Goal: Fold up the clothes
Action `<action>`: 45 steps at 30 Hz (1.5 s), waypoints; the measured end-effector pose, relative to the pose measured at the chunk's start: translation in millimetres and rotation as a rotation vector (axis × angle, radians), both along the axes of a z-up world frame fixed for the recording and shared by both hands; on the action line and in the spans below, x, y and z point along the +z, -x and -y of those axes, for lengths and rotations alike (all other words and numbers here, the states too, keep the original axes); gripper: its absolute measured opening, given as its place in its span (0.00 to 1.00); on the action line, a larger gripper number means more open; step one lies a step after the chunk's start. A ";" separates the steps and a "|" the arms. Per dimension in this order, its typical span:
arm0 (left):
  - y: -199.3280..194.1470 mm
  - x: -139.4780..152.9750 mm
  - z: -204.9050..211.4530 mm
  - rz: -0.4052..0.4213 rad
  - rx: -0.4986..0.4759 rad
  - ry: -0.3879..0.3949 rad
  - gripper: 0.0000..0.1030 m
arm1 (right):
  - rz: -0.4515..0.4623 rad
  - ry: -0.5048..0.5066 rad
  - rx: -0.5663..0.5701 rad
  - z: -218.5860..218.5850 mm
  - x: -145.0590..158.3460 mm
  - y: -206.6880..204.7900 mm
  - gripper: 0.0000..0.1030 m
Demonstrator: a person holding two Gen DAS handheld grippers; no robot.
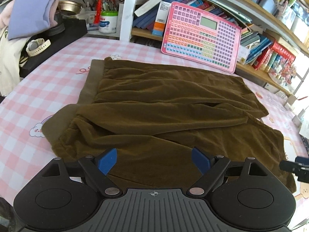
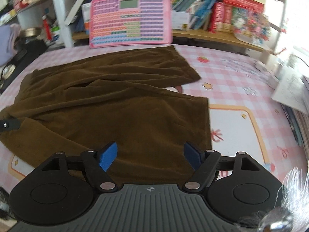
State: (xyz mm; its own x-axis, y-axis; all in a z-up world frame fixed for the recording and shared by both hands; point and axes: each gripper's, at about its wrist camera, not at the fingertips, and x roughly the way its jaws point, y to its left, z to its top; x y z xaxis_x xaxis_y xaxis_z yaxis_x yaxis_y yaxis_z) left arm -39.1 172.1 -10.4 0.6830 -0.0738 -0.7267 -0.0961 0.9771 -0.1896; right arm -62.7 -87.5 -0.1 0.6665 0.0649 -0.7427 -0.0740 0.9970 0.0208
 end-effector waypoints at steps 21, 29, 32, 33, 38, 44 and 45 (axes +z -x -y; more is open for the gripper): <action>-77.9 27.8 -30.2 0.038 0.058 -0.206 0.85 | 0.037 -0.005 0.106 46.2 2.7 -126.6 0.78; -135.5 39.4 -44.9 0.075 -0.034 -0.275 0.85 | 0.066 -0.011 0.315 76.8 10.9 -228.3 0.79; -153.2 36.6 -47.7 0.056 -0.042 -0.280 0.85 | 0.055 0.021 0.352 80.6 8.2 -261.3 0.79; -158.6 34.6 -48.5 0.045 -0.042 -0.288 0.85 | 0.050 0.028 0.357 81.7 6.7 -272.0 0.79; -177.4 25.9 -52.9 0.015 -0.054 -0.314 0.85 | 0.034 0.049 0.361 86.4 -1.6 -319.2 0.77; -193.2 23.1 -56.9 0.011 -0.069 -0.324 0.85 | 0.028 0.044 0.384 89.3 -7.0 -353.8 0.76; -195.9 21.5 -57.5 0.005 -0.069 -0.333 0.85 | 0.023 0.041 0.393 88.6 -8.6 -357.4 0.76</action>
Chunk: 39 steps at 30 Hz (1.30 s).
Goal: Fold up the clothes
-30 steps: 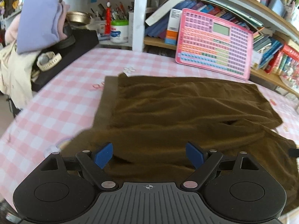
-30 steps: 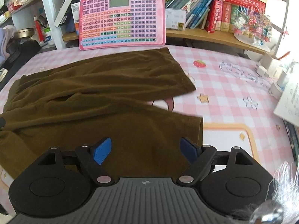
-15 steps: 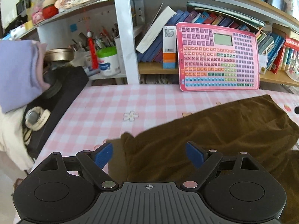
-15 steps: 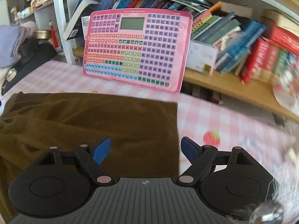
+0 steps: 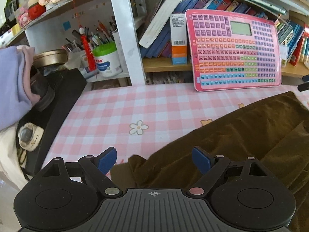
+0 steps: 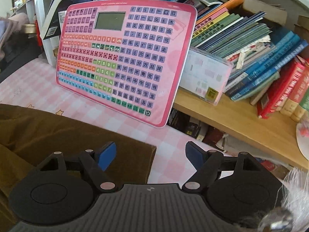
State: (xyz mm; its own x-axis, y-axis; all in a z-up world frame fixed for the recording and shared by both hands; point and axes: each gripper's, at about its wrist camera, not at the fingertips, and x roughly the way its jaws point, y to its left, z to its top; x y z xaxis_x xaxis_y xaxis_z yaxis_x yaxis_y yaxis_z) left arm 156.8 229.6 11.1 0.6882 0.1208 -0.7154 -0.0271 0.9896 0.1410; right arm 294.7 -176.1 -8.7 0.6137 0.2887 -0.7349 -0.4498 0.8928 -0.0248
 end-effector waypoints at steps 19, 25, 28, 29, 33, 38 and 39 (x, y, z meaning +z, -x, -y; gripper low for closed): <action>-38.1 -25.7 -10.9 -0.103 -0.188 -0.026 0.66 | -0.143 0.024 0.028 -16.4 -43.6 -38.3 0.37; -45.5 -45.2 -5.8 -0.185 -0.277 -0.049 0.66 | -0.162 0.008 0.031 -17.0 -42.2 -37.5 0.30; -48.6 -52.1 -5.0 -0.206 -0.282 -0.057 0.68 | -0.179 0.001 0.024 -16.0 -40.4 -36.6 0.23; -48.8 -52.1 -5.2 -0.207 -0.282 -0.054 0.67 | -0.185 -0.002 0.021 -15.5 -39.9 -35.5 0.22; -48.0 -51.5 -7.2 -0.213 -0.301 -0.003 0.36 | -0.210 -0.015 0.003 -12.6 -37.9 -29.9 0.15; -43.3 -50.3 -3.0 -0.217 -0.350 -0.002 0.05 | -0.233 0.010 -0.012 -13.2 -29.5 -15.4 0.13; -41.2 -47.6 -2.8 -0.207 -0.346 -0.006 0.04 | -0.233 0.013 -0.009 -13.0 -25.3 -10.1 0.12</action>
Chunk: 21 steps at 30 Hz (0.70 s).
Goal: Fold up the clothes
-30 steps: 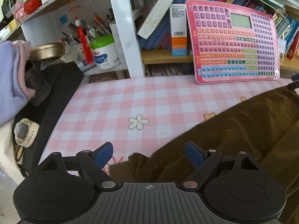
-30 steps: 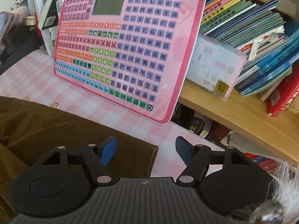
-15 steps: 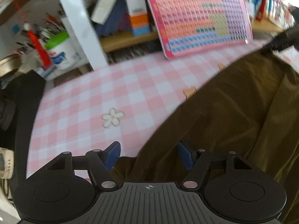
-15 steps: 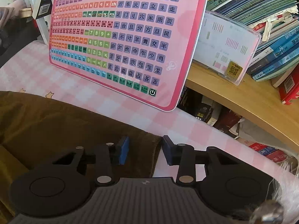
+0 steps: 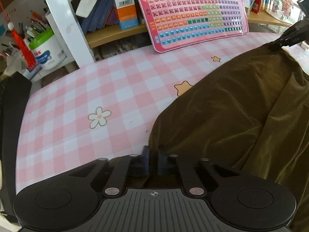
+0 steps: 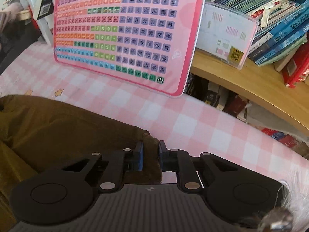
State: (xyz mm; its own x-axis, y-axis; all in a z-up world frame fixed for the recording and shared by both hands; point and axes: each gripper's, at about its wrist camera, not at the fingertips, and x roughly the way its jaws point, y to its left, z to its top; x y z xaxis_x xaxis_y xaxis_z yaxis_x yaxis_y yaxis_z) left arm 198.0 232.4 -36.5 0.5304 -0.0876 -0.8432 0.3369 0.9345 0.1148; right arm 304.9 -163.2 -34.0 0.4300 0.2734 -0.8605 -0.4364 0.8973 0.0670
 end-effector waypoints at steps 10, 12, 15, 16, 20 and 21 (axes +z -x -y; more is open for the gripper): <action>49.6 92.9 -0.5 0.425 0.096 0.116 0.04 | 0.468 -0.135 -0.199 25.7 116.3 94.4 0.09; 67.0 98.2 -0.4 0.465 0.084 0.128 0.04 | 0.551 -0.156 -0.238 27.0 135.7 126.2 0.09; 101.3 97.5 0.6 0.501 0.063 0.141 0.03 | 0.587 -0.158 -0.260 36.4 143.2 180.7 0.09; 116.4 93.5 1.9 0.506 0.051 0.142 0.03 | 0.586 -0.164 -0.272 39.2 142.1 202.1 0.09; 169.9 67.6 -2.6 0.461 0.065 0.171 0.04 | 0.455 -0.150 -0.364 50.2 107.7 291.0 0.09; 181.2 58.7 -6.0 0.431 0.092 0.183 0.05 | 0.401 -0.143 -0.395 52.4 94.5 313.4 0.09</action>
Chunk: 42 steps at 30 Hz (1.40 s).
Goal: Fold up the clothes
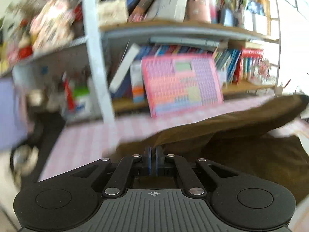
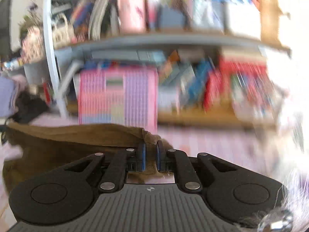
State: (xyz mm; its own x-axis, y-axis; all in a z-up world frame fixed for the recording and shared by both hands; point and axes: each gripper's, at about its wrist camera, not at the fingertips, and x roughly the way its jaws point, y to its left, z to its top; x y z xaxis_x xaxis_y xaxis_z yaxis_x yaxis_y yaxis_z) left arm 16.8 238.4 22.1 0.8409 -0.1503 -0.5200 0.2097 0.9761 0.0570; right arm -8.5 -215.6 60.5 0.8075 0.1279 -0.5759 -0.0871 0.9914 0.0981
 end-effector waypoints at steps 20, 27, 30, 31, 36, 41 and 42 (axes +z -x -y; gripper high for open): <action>47.7 -76.0 -70.4 -0.313 0.420 1.042 0.58 | -0.348 -0.726 -0.448 -5.9 -87.3 128.0 0.51; -2.0 -91.6 -74.5 -0.329 0.576 1.128 0.57 | -0.312 -1.096 -0.640 13.4 -106.9 111.8 0.51; -15.5 -90.0 -76.6 -0.323 0.610 1.129 0.53 | -0.319 -1.093 -0.692 20.9 -112.5 100.4 0.51; -19.1 -88.3 -76.8 -0.319 0.615 1.118 0.53 | -0.318 -1.101 -0.708 23.2 -114.0 96.1 0.51; -37.1 -78.6 -76.2 -0.317 0.632 1.028 0.08 | -0.278 -1.103 -0.726 34.6 -114.6 69.0 0.16; -49.0 -20.4 -74.5 -0.195 0.459 1.033 0.06 | -0.164 -1.028 -0.623 37.9 -73.8 34.1 0.05; -48.2 -3.7 -75.2 -0.157 0.403 1.040 0.07 | -0.095 -1.015 -0.561 36.0 -50.4 35.4 0.05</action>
State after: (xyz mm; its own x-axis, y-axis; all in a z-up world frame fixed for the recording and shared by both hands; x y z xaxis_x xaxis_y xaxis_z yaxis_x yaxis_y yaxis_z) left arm 65.0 313.6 18.4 0.8625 -0.3045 -0.4042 -0.1980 0.5319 -0.8233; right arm -43.9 -251.6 10.1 0.8561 0.2030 -0.4753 0.3897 0.3504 0.8516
